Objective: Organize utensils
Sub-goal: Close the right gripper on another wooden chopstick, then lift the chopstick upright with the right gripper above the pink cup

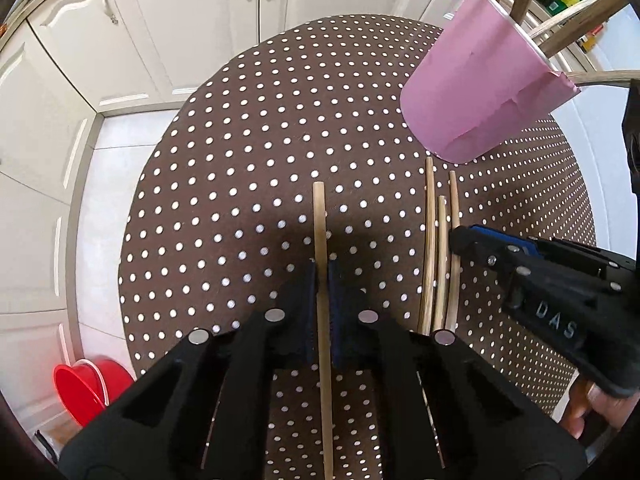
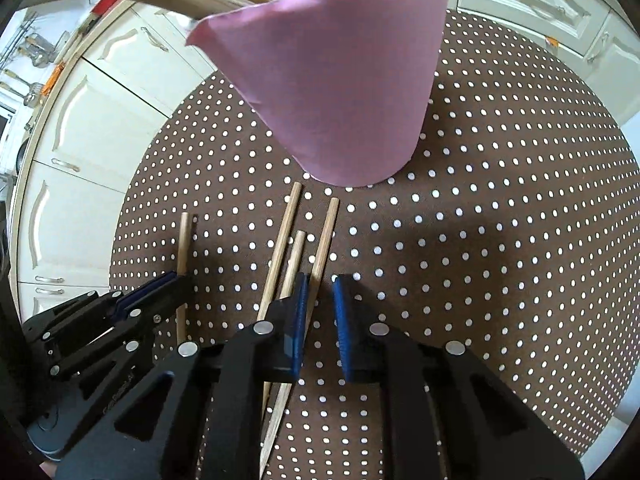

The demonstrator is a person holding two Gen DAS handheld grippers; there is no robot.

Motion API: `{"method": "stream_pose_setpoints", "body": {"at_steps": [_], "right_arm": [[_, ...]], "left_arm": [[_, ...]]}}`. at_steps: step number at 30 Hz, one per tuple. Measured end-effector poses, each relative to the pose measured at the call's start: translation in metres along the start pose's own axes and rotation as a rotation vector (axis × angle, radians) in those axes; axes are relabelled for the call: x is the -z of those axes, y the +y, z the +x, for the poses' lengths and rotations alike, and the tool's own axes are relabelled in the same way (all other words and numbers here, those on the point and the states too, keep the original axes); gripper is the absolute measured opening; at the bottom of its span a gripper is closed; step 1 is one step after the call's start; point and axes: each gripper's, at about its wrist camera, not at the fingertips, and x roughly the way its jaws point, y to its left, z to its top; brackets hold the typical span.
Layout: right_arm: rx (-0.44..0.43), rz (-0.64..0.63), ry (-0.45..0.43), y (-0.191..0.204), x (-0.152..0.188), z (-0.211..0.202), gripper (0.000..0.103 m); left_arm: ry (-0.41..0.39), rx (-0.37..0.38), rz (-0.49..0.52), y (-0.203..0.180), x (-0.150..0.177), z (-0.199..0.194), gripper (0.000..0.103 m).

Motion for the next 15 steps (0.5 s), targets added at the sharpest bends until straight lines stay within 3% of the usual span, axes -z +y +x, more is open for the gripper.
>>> {"method": "stream_pose_setpoints", "body": {"at_steps": [9, 15], "right_arm": [[0.013, -0.014, 0.009, 0.007, -0.005, 0.011, 0.007], [-0.057, 0.038, -0.006, -0.009, 0.007, 0.004, 0.005]], "left_arm": [[-0.027, 0.018, -0.037, 0.009, 0.007, -0.014, 0.006], [-0.079, 0.034, -0.034, 0.008, 0.01, -0.041, 0.006]]}}
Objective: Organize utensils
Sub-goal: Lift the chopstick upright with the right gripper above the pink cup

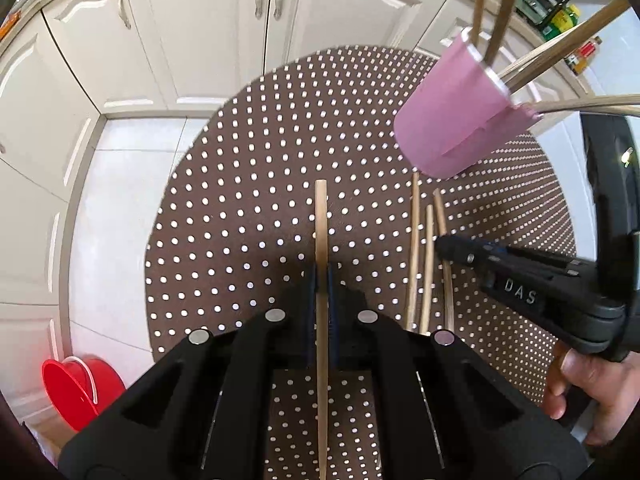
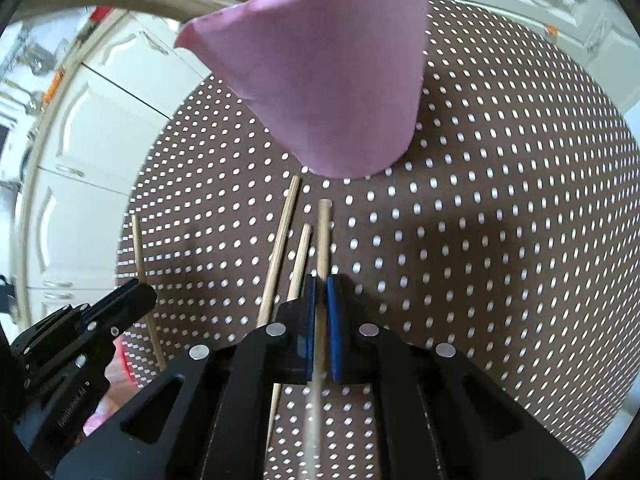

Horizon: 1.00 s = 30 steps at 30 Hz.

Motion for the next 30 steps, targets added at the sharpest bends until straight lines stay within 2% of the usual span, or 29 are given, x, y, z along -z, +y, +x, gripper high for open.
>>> {"method": "stream_pose_setpoints", "body": {"at_steps": [4, 11, 21, 30], "right_arm": [[-0.042, 0.011, -0.052, -0.001, 0.015, -0.021, 0.005], [-0.105, -0.007, -0.227, 0.007, 0.039, -0.083, 0.005], [-0.071, -0.122, -0.498, 0.024, 0.091, -0.162, 0.005], [-0.048, -0.164, -0.594, 0.024, 0.121, -0.185, 0.005]], "left_arm": [[-0.038, 0.015, 0.001, -0.002, 0.0, -0.02, 0.006], [-0.121, 0.046, 0.028, -0.005, 0.004, -0.067, 0.006], [-0.231, 0.077, 0.092, -0.026, 0.025, -0.129, 0.006], [-0.304, 0.107, 0.139, -0.045, 0.04, -0.17, 0.006]]}}
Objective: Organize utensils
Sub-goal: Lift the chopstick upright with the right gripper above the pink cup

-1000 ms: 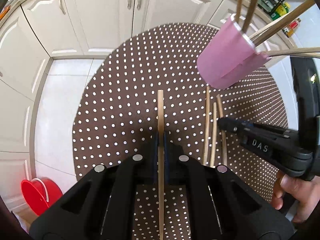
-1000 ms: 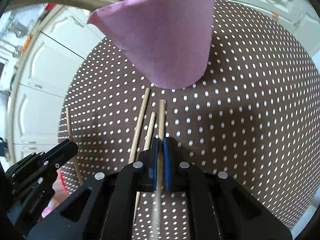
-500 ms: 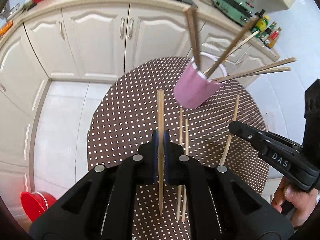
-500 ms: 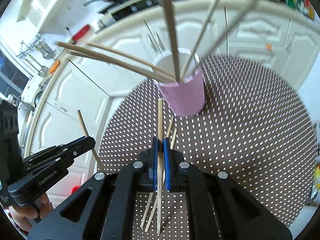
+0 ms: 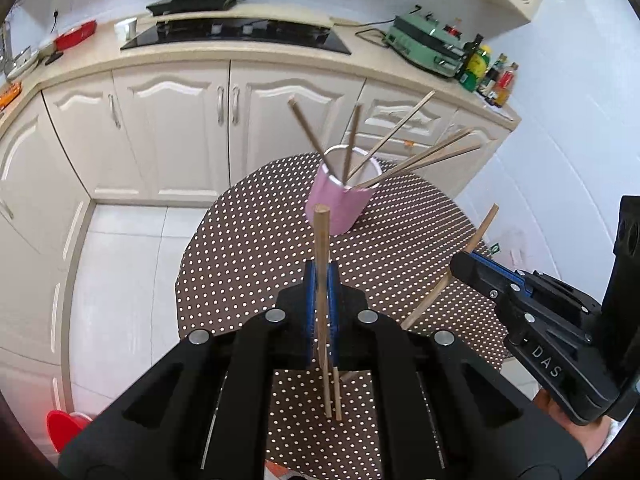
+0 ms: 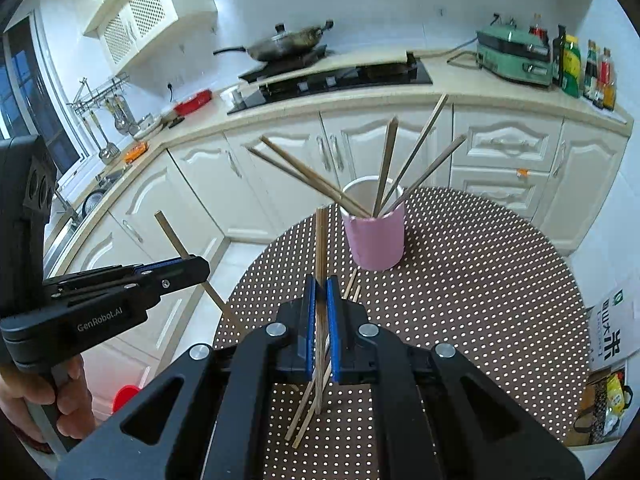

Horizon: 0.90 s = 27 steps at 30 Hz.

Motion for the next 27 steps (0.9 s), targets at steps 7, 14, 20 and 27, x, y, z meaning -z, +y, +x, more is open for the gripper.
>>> {"method": "stream_pose_setpoints", "body": {"at_steps": [7, 14, 20, 27], "right_arm": [[0.027, -0.003, -0.13, -0.005, -0.022, -0.039, 0.005], [0.048, -0.008, -0.23, -0.02, -0.054, -0.061, 0.005], [0.064, -0.029, -0.292, -0.032, -0.081, -0.07, 0.005], [0.058, -0.038, -0.36, -0.051, -0.116, -0.073, 0.005]], "left_arm": [[-0.076, 0.036, 0.004, -0.011, -0.011, -0.027, 0.006], [-0.164, 0.063, 0.003, -0.022, -0.038, -0.047, 0.006], [-0.219, 0.073, -0.008, -0.029, -0.066, -0.046, 0.006], [-0.265, 0.06, -0.031, -0.036, -0.097, -0.032, 0.006]]}}
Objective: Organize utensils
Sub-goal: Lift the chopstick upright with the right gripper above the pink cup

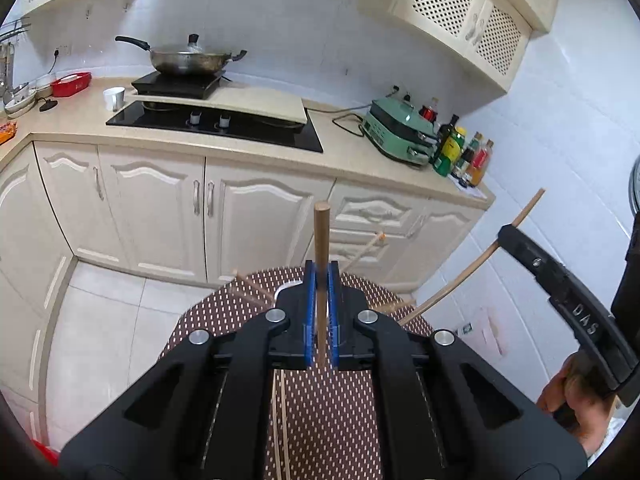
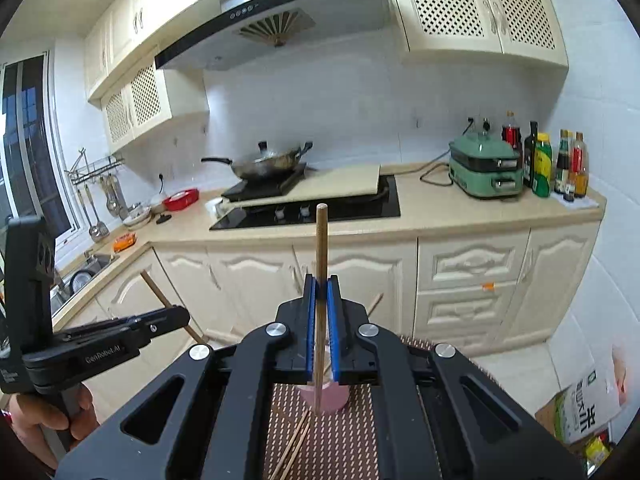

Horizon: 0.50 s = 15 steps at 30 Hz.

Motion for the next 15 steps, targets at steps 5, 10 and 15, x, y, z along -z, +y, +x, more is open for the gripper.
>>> {"method": "stream_pose_setpoints", "body": {"at_steps": [5, 10, 15], "right_arm": [[0.001, -0.016, -0.024, -0.013, -0.014, 0.019, 0.005], [-0.024, -0.022, -0.01, -0.019, -0.018, 0.045, 0.005], [-0.049, -0.026, 0.019, -0.021, -0.016, 0.068, 0.005]], "left_arm": [[-0.013, -0.035, -0.02, 0.002, -0.014, 0.022, 0.006], [-0.006, -0.057, -0.04, 0.006, -0.021, 0.043, 0.006], [0.016, -0.076, -0.047, 0.009, -0.025, 0.066, 0.006]]}}
